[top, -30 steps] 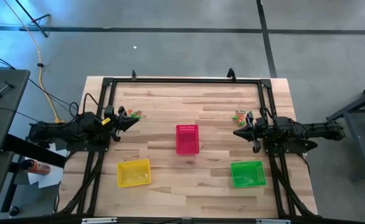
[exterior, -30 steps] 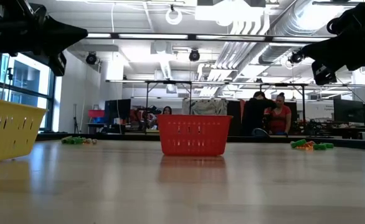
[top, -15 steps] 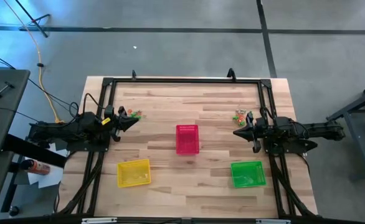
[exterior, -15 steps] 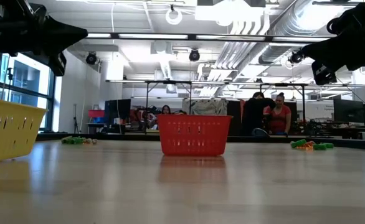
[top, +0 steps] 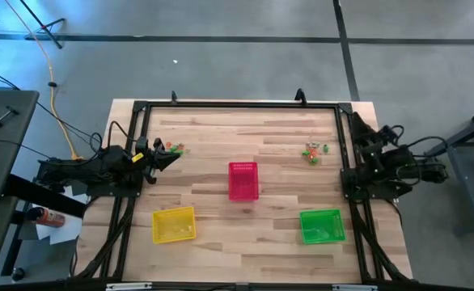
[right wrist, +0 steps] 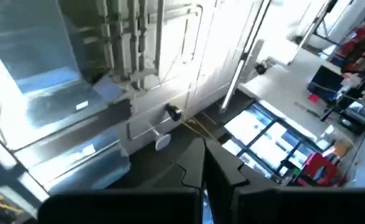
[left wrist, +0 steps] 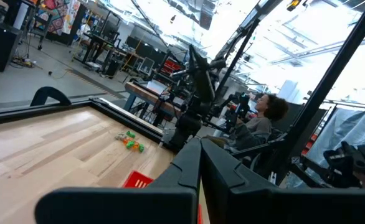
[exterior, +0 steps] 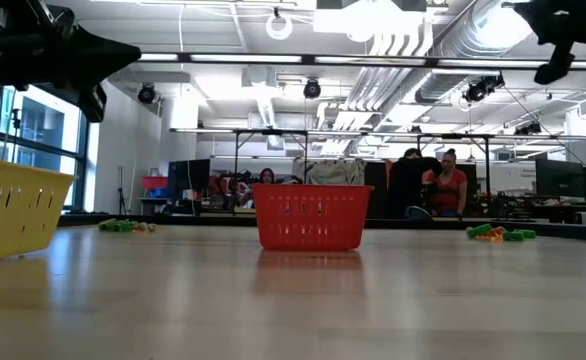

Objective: Sort Halloween decoration
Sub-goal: Put the green skeleton toy into the red bin

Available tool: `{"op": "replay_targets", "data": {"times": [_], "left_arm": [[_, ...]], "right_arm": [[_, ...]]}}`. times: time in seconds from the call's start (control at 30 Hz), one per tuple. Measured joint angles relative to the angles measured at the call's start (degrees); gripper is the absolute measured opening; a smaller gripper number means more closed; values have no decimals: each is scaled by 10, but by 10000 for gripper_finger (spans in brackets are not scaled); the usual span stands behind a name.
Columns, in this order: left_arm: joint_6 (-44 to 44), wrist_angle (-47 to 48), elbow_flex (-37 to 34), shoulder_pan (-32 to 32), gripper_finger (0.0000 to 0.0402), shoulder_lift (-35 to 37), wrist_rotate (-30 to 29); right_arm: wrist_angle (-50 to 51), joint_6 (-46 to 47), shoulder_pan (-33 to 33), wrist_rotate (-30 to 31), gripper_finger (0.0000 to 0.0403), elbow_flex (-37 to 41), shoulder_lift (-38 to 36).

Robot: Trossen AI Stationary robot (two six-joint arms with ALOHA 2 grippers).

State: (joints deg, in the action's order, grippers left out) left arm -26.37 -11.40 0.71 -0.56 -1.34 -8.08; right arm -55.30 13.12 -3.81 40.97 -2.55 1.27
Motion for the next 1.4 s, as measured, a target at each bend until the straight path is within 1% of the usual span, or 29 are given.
{"op": "replay_targets", "data": {"times": [0.07,0.17,0.23,0.33,0.37,0.4,0.43,0.5,0.57,0.63,0.73,0.83,0.93,1.03,1.17,1.27,1.4], "left_arm": [[0,0,0,0,0,0,0],[0,0,0,0,0,0,0],[0,0,0,0,0,0,0],[0,0,0,0,0,0,0],[0,0,0,0,0,0,0],[0,0,0,0,0,0,0],[0,0,0,0,0,0,0],[0,0,0,0,0,0,0],[0,0,0,0,0,0,0],[0,0,0,0,0,0,0],[0,0,0,0,0,0,0],[0,0,0,0,0,0,0],[0,0,0,0,0,0,0],[0,0,0,0,0,0,0],[0,0,0,0,0,0,0],[0,0,0,0,0,0,0],[0,0,0,0,0,0,0]], "right_arm": [[37,26,11,0,0,-26,23],[163,78,36,5,0,-90,85],[287,117,60,18,0,-153,136],[549,209,113,18,0,-263,231],[642,250,135,3,0,-301,268],[729,283,157,-25,0,-334,302],[804,297,180,-59,0,-365,338],[921,278,224,-140,0,-417,409],[999,242,263,-210,0,-451,476],[1031,211,293,-262,0,-474,536],[1063,162,327,-321,4,-496,615],[1092,148,348,-354,20,-507,684],[1115,125,356,-366,49,-508,744],[1121,107,357,-353,83,-508,799],[1114,43,357,-353,122,-508,862],[1112,2,357,-354,140,-508,899],[1112,-45,357,-354,150,-508,933]]}}
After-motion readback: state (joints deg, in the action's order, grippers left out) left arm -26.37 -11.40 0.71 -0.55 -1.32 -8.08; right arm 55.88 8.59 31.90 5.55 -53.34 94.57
